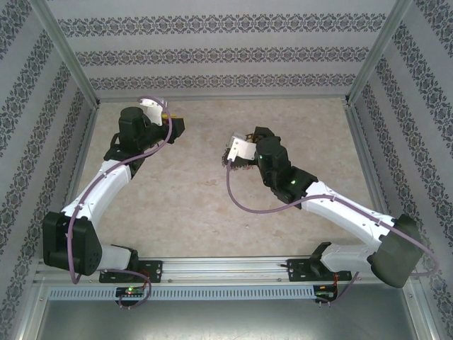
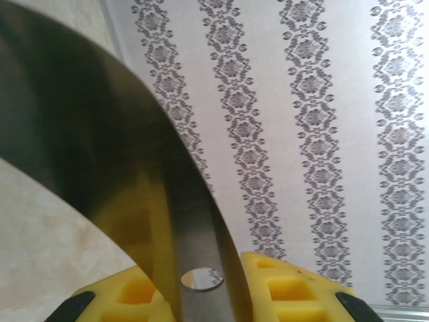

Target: Put the keys on the keyring

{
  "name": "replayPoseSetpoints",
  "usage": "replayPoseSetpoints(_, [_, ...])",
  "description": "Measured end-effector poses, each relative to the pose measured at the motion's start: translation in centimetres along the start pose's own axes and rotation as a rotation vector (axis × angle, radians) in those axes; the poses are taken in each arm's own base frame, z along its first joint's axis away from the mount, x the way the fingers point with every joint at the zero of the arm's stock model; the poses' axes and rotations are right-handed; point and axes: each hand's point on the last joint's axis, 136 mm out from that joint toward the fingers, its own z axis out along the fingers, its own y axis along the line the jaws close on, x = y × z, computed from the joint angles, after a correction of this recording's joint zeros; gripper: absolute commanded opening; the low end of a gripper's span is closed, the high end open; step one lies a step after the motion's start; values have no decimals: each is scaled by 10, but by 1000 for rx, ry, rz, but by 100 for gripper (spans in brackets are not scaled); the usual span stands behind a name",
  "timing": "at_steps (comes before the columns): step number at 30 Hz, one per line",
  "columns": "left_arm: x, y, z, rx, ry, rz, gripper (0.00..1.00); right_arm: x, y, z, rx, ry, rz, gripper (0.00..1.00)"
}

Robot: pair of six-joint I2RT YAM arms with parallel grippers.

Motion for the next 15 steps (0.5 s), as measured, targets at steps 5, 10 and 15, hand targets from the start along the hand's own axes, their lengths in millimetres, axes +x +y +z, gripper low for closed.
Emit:
replayPoseSetpoints(5, [3, 14, -10, -63, -2, -16, 55, 12, 36, -2, -118, 35, 38, 16])
replayPoseSetpoints(10, [20, 50, -17, -174, 27, -89, 100, 30, 76, 5, -283, 90, 71, 15])
replayPoseSetpoints(15, [40, 82, -31, -307, 61, -140, 100, 54, 131, 29, -472, 179, 66, 14])
